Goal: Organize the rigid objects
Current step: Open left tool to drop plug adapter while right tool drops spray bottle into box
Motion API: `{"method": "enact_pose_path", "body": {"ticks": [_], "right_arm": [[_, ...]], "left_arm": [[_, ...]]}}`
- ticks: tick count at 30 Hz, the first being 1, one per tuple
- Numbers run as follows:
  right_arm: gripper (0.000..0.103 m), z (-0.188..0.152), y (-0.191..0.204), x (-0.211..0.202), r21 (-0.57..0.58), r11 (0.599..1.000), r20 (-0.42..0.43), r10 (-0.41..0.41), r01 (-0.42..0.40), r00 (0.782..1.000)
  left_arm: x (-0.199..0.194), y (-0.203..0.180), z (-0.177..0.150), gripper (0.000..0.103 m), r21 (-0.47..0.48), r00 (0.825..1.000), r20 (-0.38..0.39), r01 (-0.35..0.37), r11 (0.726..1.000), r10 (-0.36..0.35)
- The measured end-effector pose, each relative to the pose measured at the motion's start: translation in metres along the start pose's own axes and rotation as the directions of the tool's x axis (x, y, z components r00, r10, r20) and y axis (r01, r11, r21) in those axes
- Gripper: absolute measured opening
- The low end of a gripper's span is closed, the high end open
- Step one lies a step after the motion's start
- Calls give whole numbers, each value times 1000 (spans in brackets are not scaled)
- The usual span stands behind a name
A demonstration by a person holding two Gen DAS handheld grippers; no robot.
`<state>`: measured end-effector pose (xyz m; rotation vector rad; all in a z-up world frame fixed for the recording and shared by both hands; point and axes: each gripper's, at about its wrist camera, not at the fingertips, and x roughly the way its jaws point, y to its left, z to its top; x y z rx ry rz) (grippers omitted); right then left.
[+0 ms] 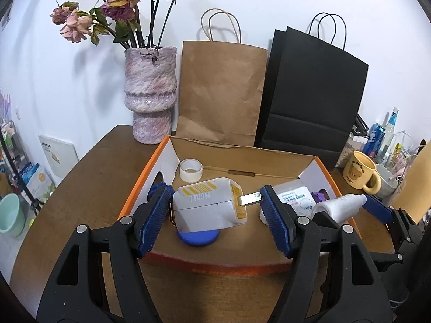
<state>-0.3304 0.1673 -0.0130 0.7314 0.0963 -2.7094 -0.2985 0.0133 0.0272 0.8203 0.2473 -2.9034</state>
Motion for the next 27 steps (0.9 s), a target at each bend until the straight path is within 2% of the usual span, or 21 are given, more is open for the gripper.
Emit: {"method": "enact_pose_path", "body": {"ticks": [17,27], "right_arm": [[100,19,-5,55,-35,999,-47,-7,6,999],[100,19,-7,77,-62,998,-91,-15,10,996]], "left_arm": [[57,9,19,65,26,998,-29,-50,998,51],[80,15,23,65,52,996,-43,-73,996,75]]}}
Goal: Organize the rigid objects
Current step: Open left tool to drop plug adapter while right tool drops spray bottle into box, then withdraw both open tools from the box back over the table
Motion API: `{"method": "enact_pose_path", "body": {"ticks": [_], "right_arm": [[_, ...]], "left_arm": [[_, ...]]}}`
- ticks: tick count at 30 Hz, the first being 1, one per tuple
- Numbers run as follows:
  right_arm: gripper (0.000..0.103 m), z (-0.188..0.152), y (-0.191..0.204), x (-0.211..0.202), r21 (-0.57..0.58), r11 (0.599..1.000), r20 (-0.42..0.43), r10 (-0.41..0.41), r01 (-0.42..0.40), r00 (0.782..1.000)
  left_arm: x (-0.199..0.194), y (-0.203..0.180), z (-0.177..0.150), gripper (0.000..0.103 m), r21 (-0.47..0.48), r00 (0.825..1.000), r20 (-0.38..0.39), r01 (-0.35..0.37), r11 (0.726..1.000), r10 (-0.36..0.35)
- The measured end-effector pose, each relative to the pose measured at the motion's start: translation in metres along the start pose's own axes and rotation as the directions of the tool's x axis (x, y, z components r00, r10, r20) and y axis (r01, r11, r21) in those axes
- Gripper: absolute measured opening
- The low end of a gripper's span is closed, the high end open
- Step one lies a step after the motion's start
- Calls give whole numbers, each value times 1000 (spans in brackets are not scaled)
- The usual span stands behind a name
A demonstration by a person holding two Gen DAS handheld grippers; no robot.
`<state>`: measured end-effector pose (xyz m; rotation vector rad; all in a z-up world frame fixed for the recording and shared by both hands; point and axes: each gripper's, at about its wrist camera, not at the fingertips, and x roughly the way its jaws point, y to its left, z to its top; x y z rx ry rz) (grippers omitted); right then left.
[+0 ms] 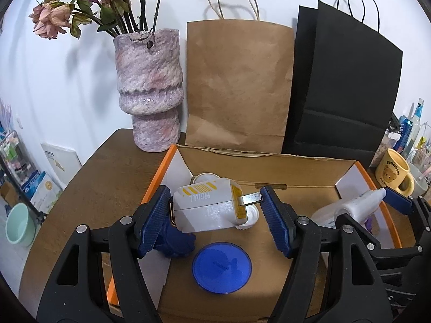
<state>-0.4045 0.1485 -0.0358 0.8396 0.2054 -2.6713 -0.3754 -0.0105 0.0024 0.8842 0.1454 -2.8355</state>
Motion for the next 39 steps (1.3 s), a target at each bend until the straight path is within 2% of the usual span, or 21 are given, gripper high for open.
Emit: {"method": "enact_pose_path", "body": {"ticks": [2,3,4,5,6,22,30,39], "right_arm": [[100,-1,-1,1,2,1000,-11,7,-7,1000],[101,-1,-1,1,2,1000,-13,8,-8,1000],[103,-1,-1,-1,-1,1000,-11,0,0,1000],[103,-1,-1,-4,-8,1000,-8,-8,8,1000],[103,-1,-1,-7,-11,1000,-2,-16,16,1000],[103,-3,-9,-22,23,999,28,-29,28,999],[103,-9,-10,-52,35,998,81,-48,45,996],[103,-24,-6,-87,50,998,103,-52,47,993]], "left_arm": [[2,0,-1,66,5,1000,-5,4,1000,-4],[2,1,-1,70,6,1000,-5,3,1000,-3],[1,1,-2,88,7,1000,3,1,1000,-1],[-1,2,-2,100,6,1000,12,3,1000,-3],[-5,3,-2,103,-1,999,35,7,1000,-7],[-25,12,1,103,-22,998,69,13,1000,-12],[-46,14,-6,103,-4,995,91,30,1000,-30],[-77,15,-25,103,21,994,97,45,999,-47]]}}
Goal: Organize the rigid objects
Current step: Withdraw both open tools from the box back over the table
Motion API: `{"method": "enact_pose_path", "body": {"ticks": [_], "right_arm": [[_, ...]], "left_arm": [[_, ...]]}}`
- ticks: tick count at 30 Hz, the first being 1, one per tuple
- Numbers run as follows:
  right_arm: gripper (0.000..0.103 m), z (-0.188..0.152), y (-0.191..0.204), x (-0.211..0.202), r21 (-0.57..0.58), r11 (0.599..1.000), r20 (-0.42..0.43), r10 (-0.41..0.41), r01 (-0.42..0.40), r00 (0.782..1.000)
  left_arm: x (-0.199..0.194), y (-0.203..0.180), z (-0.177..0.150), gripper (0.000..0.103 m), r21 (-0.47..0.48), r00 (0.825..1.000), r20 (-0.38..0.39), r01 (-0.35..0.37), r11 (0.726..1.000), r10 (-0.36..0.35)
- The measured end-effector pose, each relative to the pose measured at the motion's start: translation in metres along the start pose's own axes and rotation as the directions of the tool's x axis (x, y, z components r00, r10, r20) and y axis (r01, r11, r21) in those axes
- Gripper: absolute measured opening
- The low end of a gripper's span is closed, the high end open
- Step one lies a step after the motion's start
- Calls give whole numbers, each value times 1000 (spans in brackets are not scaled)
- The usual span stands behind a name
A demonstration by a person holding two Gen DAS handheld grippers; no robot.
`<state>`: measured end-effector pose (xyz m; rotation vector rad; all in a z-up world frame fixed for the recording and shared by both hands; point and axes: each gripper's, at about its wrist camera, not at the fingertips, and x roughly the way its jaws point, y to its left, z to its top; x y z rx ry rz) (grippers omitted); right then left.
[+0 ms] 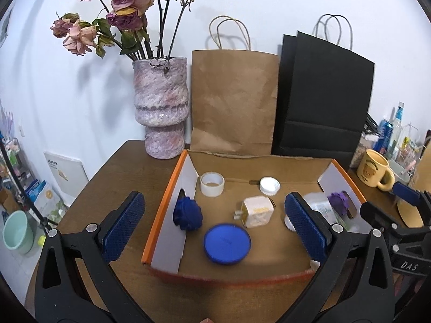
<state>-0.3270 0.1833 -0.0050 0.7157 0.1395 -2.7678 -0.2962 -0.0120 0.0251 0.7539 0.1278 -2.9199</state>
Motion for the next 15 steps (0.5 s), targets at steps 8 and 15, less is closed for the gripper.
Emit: {"method": "enact_pose_path", "body": {"ticks": [8,15], "right_arm": [[103,-13,1,-37,25,1000,19,6,-7,1000],[103,-28,10,-81,35,999,45,15,-17,999]], "left_arm": [[-35,-3,-17,103,33,1000,9,27,999,-27],[-75,-2,-29,103,45,998,32,50,998,-52]]}}
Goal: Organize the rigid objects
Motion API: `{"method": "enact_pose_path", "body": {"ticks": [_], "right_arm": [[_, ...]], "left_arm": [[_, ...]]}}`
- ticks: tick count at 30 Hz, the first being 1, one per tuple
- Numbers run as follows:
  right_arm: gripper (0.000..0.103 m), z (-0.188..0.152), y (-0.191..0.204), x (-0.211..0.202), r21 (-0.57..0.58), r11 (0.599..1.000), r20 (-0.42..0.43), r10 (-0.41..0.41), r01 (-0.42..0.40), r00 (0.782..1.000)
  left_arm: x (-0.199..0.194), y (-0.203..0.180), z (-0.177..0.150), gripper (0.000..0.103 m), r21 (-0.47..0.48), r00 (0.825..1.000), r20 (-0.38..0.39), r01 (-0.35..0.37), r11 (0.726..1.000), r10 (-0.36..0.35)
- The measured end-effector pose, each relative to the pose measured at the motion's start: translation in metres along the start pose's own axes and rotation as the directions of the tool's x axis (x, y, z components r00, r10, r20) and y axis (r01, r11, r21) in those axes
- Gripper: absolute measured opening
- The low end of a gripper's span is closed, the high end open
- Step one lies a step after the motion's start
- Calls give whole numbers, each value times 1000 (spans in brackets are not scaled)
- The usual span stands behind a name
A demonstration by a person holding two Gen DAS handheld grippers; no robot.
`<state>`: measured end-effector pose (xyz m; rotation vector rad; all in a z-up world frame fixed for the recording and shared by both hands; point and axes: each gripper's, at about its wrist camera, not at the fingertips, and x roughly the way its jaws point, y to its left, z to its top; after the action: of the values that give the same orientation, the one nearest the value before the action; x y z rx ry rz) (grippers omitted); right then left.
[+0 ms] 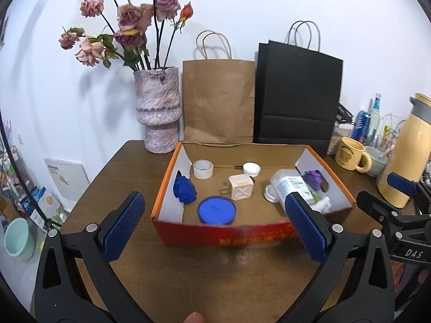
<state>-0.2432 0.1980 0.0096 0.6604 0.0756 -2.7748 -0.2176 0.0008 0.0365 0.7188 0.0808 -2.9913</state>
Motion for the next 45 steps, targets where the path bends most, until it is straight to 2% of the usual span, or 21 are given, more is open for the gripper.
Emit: {"method": "enact_pose_path", "body": {"ticks": [10,23,34,45], "right_arm": [[103,-26,10,-64,-2,1000,18,-2,2,1000],[103,-62,23,-122,-1,1000,25,11,-11,1000],[103,-77,25,-139,3,1000,22,14,-14,1000],[103,-79,26,-144,1,1000,25,12,-12,1000]], "left_arm": [[-58,-7,-31,103,35,1000,9,30,999,-30],[-123,-2,-71,103,36,1000,19,15,999,-15],[-142,-3,-89,103,40,1000,7,17,999,-17],[-145,-3,-92,103,37,1000,6,18,999,-18]]}}
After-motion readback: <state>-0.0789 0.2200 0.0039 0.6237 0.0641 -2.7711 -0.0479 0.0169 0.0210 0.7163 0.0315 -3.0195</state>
